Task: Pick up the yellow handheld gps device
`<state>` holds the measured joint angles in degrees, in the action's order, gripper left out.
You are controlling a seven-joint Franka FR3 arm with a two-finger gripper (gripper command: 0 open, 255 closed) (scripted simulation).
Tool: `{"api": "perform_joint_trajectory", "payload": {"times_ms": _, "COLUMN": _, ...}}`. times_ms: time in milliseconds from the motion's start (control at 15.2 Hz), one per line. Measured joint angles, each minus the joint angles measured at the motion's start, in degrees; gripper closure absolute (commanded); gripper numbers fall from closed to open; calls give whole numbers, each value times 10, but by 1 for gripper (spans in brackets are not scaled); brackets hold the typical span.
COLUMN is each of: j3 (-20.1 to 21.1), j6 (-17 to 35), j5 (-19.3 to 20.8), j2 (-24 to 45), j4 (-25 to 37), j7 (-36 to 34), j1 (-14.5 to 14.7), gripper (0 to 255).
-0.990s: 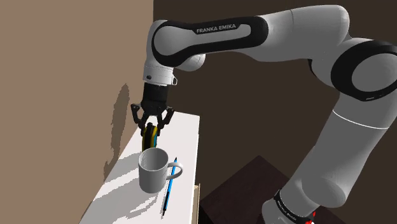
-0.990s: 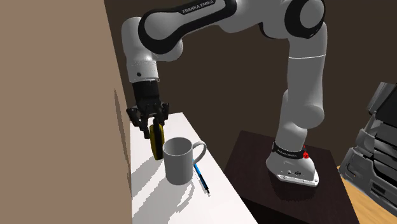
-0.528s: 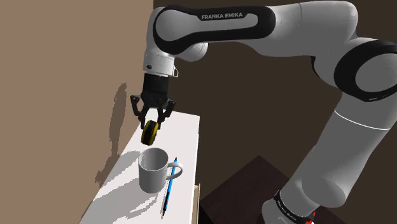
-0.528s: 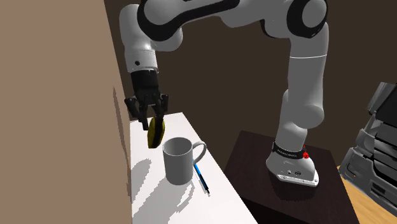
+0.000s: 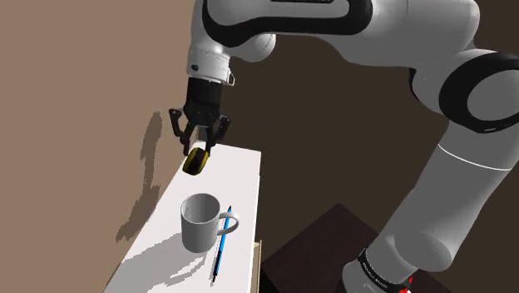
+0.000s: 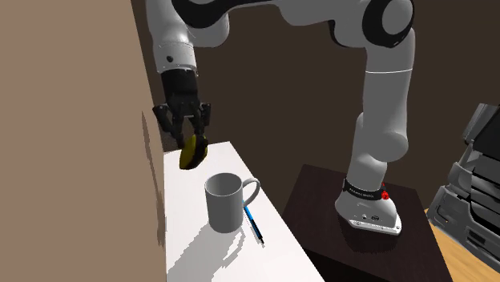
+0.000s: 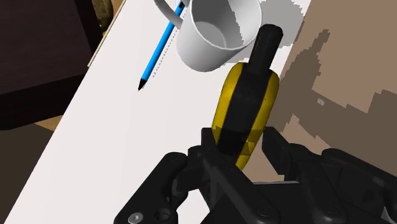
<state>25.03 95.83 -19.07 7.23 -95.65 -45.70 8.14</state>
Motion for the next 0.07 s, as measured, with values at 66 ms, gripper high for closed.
{"api": "perform_joint_trajectory", "payload": {"times_ms": 66, "j3": 0, "j6": -4, "j5": 1, "j2": 1, "j4": 5, "j7": -1, "j1": 0, "gripper": 255}}
